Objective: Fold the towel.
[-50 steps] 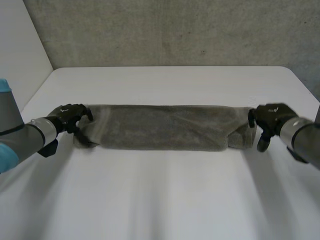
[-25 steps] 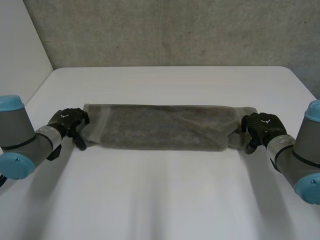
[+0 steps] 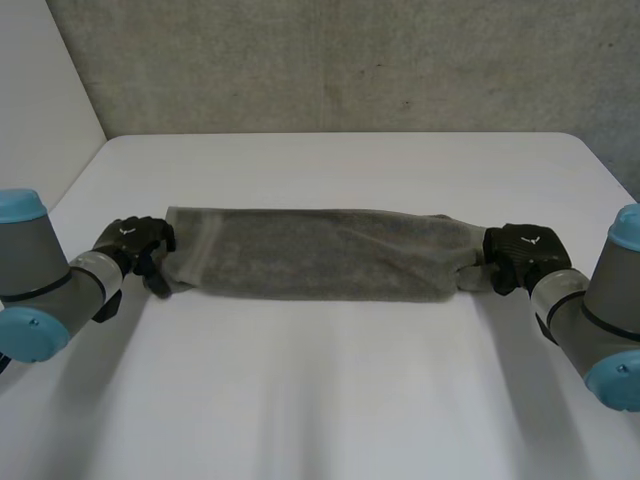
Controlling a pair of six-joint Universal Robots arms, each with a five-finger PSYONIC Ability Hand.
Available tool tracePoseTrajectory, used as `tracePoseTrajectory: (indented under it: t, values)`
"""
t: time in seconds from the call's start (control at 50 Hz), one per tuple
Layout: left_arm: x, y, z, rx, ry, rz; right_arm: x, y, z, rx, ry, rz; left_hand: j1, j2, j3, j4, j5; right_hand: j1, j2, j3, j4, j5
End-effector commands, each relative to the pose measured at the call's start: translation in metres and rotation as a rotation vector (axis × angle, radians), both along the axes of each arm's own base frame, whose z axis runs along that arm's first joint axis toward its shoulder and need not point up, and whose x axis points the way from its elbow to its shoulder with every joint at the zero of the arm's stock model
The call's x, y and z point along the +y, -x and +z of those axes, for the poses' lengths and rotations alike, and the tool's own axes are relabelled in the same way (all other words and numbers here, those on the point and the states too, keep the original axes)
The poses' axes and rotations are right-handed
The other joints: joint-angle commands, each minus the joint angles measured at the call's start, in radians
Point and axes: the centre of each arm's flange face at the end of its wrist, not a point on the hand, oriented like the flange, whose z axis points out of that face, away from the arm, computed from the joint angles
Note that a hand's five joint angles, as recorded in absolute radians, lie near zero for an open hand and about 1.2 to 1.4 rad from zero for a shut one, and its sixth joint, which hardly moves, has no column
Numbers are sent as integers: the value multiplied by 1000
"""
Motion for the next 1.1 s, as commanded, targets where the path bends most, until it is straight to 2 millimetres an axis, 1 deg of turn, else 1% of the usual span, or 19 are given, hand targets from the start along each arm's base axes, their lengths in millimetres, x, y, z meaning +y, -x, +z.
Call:
tracePoseTrajectory:
  t: [0.02,0.08,0.14,0.28,0.42,0.56,0.64,0.68,0.8,0.86,0.9,0.92,0.96,0.98,1.0,1.02,1.06,1.08,1.1]
  values:
    - [9,0,8,4,3,-4,-10,26,9,172,19,-13,-2,7,7,6,-2,83,93,56,56,69]
    - [13,0,9,6,0,-8,-15,49,8,344,30,-15,-11,-2,-2,-3,-10,83,93,56,56,69]
    - [14,1,9,6,-2,-9,-11,46,1,400,24,18,-20,-10,-11,-12,-19,83,93,56,56,69]
    - [19,8,15,8,10,-29,-4,25,9,250,22,25,-43,-34,-34,-35,-43,83,93,56,56,69]
    - [25,9,22,11,17,-34,-12,32,15,247,36,3,-61,-52,-52,-53,-60,83,93,56,56,69]
    - [29,13,45,36,46,-39,-40,75,20,342,64,-91,-284,-274,-275,-276,-283,83,93,56,56,69]
    - [33,17,62,61,58,-43,-49,88,28,348,84,-120,-299,-289,-290,-291,-298,83,93,56,56,69]
    - [38,18,80,100,55,-36,-60,108,34,351,80,-156,-302,-292,-293,-294,-301,83,93,56,56,69]
    - [44,17,99,153,50,-21,-86,149,54,443,101,-211,-302,-292,-293,-294,-301,83,93,56,56,69]
    - [47,16,113,166,82,-21,-86,149,61,491,99,-204,-302,-292,-293,-294,-301,83,93,56,56,69]
    - [49,17,123,170,112,-27,-85,126,77,537,123,-175,-302,-292,-293,-294,-301,83,93,56,56,69]
    - [49,17,123,170,112,-27,-84,126,77,537,123,-174,-302,-292,-293,-294,-301,83,93,56,56,69]
    - [48,17,127,172,125,-29,-68,45,108,478,247,-58,-302,-292,-293,-294,-301,83,93,56,56,69]
    - [47,18,131,174,138,-30,-68,45,108,478,248,-58,-302,-292,-293,-294,-301,83,93,56,56,69]
    - [45,18,134,178,147,-28,-53,0,122,428,309,18,-302,-292,-293,-294,-301,83,93,56,56,69]
    - [45,18,134,178,147,-28,-53,0,122,427,309,18,-302,-292,-293,-294,-301,83,93,56,56,69]
    - [43,21,135,188,150,-31,-12,-79,128,348,371,179,-302,-292,-293,-294,-301,83,93,56,56,69]
    - [43,21,135,188,150,-31,-12,-79,128,348,371,180,-302,-292,-293,-294,-301,83,93,56,56,69]
    - [43,24,135,190,149,-38,15,-117,119,328,378,273,-302,-292,-293,-294,-301,83,93,56,56,69]
